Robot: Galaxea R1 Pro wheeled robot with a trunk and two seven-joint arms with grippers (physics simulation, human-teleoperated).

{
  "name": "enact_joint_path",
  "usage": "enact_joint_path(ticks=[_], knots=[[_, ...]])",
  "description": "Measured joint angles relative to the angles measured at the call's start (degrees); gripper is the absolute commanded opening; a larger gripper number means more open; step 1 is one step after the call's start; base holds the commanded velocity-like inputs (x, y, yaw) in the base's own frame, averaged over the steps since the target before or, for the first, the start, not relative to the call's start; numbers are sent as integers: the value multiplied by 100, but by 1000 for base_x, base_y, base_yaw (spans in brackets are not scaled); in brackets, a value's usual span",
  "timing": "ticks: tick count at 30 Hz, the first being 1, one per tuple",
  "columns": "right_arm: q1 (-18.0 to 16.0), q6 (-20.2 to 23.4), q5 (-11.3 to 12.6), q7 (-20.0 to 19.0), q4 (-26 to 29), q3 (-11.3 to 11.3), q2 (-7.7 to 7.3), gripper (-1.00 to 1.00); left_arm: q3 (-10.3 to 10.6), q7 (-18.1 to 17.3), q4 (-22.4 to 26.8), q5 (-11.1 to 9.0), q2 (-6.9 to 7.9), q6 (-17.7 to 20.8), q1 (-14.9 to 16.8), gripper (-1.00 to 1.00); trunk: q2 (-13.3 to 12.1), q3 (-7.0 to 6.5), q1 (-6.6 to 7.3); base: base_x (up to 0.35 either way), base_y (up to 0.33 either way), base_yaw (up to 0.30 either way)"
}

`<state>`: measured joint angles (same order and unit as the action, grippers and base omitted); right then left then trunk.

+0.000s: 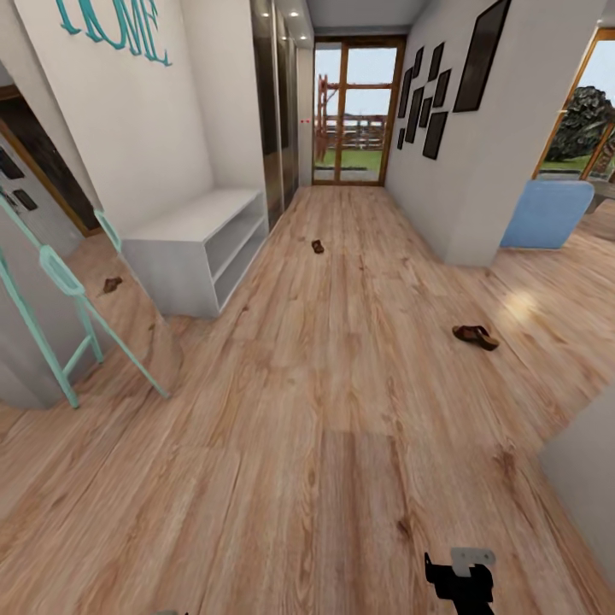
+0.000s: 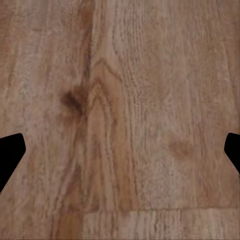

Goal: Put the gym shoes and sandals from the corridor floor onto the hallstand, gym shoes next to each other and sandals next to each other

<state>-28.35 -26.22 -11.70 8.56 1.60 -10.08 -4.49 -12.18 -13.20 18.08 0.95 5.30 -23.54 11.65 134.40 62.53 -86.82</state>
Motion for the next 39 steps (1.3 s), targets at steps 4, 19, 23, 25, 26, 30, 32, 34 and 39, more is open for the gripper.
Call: enact_joint_path(ticks=[4, 19, 23, 25, 26, 30, 32, 34, 39], knots=[[0, 0, 0, 0, -1, 1, 0, 100, 0, 0, -1, 0, 0, 0, 0, 100, 0, 0, 0, 313, -125, 0], [0, -6, 0, 0, 2, -1, 0, 100, 0, 0, -3, 0, 0, 0, 0, 100, 0, 0, 0, 303, -146, 0], [0, -6, 0, 1, 2, -2, 0, 100, 0, 0, -3, 0, 0, 0, 0, 100, 0, 0, 0, 296, -165, 0], [0, -3, 0, 1, 2, -3, 0, 100, 0, 0, -2, -2, 0, 0, 0, 100, 0, 0, 0, 295, -166, 0], [0, -3, 0, 1, 2, -2, 0, 100, 0, 0, -2, -3, 0, 0, 0, 100, 0, 0, 0, 295, -167, 0], [0, -1, 0, 1, 3, -3, 0, 100, 0, 0, -1, -6, 0, 0, 0, 100, 0, 0, 0, 295, -167, 0], [0, -1, 0, 2, 3, -3, 0, 100, 0, 0, 0, -6, 0, 0, 0, 100, 0, 0, 0, 295, -167, 0], [0, -1, 0, 2, 4, -3, 0, 100, 0, 0, -1, -7, 0, 0, 0, 100, 0, 0, 0, 295, -167, 0], [0, -1, 1, 7, 4, -5, 4, 100, 0, 0, 0, -7, 0, 0, 0, 100, 0, 0, 0, 295, -167, 0]])
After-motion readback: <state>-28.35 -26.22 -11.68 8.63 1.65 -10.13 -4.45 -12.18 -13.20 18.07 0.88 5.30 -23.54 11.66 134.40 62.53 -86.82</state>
